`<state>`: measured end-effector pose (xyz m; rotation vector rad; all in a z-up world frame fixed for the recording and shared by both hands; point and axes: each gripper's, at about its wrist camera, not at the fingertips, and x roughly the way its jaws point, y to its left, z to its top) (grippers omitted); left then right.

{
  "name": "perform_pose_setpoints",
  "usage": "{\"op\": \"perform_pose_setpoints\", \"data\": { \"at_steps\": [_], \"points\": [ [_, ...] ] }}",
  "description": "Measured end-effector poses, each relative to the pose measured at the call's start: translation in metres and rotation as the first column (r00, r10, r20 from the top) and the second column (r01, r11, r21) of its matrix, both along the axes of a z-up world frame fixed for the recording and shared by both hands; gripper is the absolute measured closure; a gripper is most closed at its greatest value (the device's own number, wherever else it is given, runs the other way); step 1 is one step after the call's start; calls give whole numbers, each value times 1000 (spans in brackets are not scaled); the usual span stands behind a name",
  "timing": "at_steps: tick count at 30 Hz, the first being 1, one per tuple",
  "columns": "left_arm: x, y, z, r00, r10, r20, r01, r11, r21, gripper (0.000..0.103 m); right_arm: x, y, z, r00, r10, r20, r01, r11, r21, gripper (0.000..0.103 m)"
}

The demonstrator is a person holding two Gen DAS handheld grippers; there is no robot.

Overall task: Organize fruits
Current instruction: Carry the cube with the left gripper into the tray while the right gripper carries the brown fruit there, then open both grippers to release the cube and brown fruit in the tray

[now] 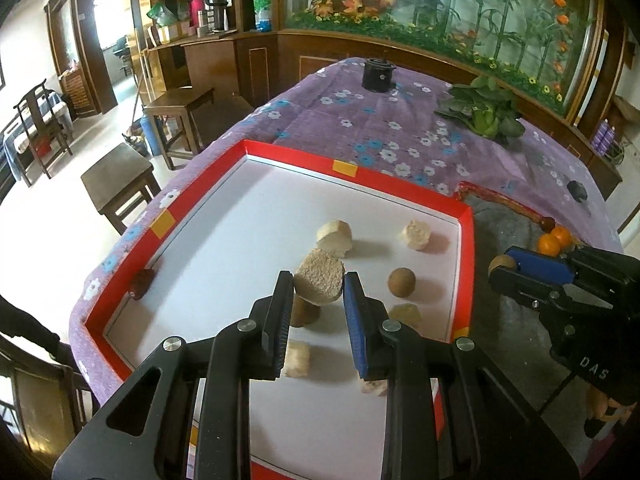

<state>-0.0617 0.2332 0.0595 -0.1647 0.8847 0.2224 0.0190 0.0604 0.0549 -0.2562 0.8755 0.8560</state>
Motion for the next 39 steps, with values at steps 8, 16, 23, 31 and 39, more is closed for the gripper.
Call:
{"op": "perform_pose_setpoints", "data": {
  "at_steps": [8,16,23,31,39],
  "points": [
    [4,9,-4,1000,-13,-7,13,1000,-15,78,6,25,-5,1000,20,-3,-20,1000,-18,80],
    [17,5,-14,998,-48,-35,47,999,-25,78,20,41,-19,1000,5,-26,-6,999,-42,80],
    [27,4,-22,997,-56,-53,54,998,-28,78,30,52,-34,999,-6,-47,2,997,-73,80],
    [34,3,-30,996,-43,-76,41,999,-24,78,32,55,-39,998,-13,-59,9,997,-73,80],
    [33,3,-30,998,-11,-70,11,1000,7,55,25,48,-34,998,-21,-66,18,999,-45,71]
  ]
}}
